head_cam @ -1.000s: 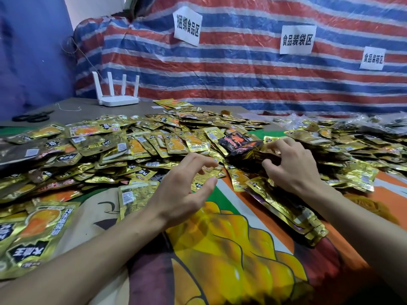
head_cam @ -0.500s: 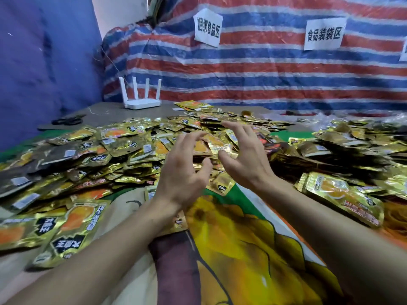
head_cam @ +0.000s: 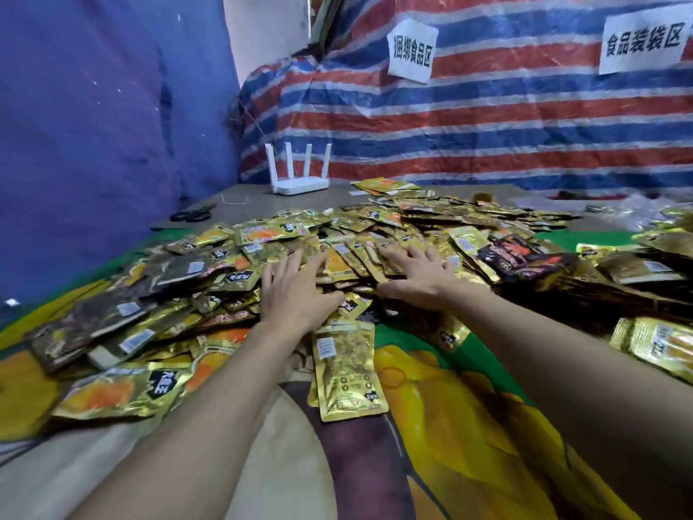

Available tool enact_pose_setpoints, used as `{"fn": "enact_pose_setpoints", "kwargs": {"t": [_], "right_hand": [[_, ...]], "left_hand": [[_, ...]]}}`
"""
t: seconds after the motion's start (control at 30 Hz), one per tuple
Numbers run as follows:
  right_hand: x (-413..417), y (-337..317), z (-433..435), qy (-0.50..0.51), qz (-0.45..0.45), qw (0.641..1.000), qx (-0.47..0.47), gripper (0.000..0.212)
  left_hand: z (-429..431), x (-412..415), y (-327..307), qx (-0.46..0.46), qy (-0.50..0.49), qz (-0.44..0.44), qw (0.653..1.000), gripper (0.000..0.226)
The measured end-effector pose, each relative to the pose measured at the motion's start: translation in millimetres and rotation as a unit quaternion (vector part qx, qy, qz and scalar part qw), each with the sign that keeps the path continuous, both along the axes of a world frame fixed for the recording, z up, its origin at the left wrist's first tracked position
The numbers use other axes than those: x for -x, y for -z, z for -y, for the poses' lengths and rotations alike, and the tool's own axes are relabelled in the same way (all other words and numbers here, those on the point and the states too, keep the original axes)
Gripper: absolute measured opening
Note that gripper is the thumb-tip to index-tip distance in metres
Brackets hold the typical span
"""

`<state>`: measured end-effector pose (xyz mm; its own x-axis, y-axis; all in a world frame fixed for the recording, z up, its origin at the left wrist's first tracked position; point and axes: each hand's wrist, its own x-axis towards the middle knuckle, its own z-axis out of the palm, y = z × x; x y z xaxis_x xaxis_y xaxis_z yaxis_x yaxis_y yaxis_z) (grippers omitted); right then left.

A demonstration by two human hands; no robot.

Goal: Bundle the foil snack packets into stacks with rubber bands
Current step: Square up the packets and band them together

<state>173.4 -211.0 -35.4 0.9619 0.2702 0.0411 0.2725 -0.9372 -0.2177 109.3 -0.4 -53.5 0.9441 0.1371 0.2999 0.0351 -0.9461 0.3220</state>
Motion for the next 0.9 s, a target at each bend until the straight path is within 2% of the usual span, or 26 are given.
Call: {"fn": "enact_pose_setpoints", "kwargs": {"t": [0.1,0.2,0.27,0.37,0.53,0.63,0.9], "right_hand": [[-0.1,-0.4,-11.9,0.006,-0.010,0.999,-0.045,0.087],[-0.7,1.0,-20.6,0.014,0.007,0.997,-0.080,0.078],[0.2,7.0,-21.9,0.013,0.040,0.994,-0.101,0.073],[4.0,21.3,-21.9,0.011,0.118,0.989,-0.084,0.063],[16.3,18.0,-21.9,0.020,0.192,0.975,-0.105,0.066],[25.1,10.2,-19.3,0.039,0.218,0.963,-0.152,0.063],[46.5,-2.3,-6.3,0.021,0.268,0.931,-0.246,0.047]], "left_hand": [[0.7,-4.3,2.5,0.042,-0.023,0.063,0.997,0.063],[4.4,-3.1,4.1,0.043,-0.041,0.114,0.992,0.050],[6.0,-2.5,4.7,0.049,-0.045,0.146,0.987,0.040],[5.7,-0.2,1.0,0.075,-0.051,0.203,0.975,0.023],[6.3,5.5,-7.3,0.100,-0.058,0.245,0.963,0.020],[8.0,9.8,-14.5,0.106,-0.053,0.270,0.956,0.020],[23.5,26.8,-30.2,0.098,0.043,0.382,0.918,0.017]]}}
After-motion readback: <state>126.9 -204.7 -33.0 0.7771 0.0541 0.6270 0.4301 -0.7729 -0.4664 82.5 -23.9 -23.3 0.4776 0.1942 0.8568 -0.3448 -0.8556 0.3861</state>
